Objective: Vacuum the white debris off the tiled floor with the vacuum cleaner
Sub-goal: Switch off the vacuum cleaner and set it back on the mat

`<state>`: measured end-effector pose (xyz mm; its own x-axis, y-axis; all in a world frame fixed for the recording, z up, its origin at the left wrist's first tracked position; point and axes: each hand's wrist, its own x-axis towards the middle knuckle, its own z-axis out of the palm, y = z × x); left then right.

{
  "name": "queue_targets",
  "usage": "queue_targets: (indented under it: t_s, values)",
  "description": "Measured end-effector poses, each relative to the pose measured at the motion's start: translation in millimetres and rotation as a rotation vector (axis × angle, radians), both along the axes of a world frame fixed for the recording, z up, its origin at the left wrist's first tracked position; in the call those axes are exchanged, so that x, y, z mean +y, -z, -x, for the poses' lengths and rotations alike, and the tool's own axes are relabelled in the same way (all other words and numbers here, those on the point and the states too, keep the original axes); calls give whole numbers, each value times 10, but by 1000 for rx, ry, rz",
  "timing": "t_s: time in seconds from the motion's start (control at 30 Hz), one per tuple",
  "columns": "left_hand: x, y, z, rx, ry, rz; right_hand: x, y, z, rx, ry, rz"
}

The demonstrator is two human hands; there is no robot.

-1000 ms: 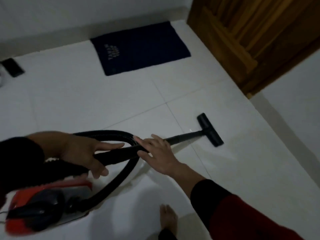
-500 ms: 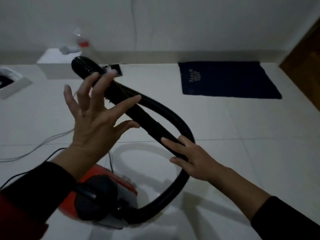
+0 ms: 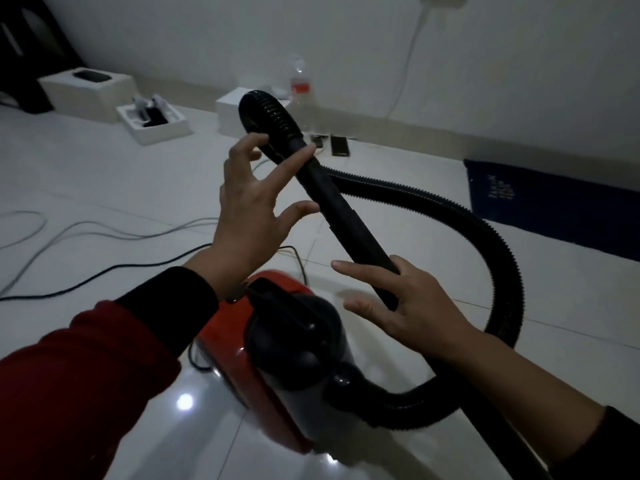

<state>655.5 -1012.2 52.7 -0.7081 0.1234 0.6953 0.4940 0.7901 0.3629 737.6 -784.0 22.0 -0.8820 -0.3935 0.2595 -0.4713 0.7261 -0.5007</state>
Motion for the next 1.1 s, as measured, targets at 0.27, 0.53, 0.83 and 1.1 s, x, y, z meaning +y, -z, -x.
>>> queue_targets:
  t_s: [0.27, 0.53, 0.83, 1.1]
  values:
    - [-888, 731, -290, -245, -21, -37, -785, 116, -167, 66, 21, -356]
    - [-1037, 1774, -477, -717, 153, -180, -699, 296, -95, 45, 106, -317]
    - [-949, 1882, -500, -530, 37, -126, -637, 307, -57, -31, 136, -262]
    - [-1006, 1847, -387, -461, 75, 48, -619, 313, -28, -39, 110, -246]
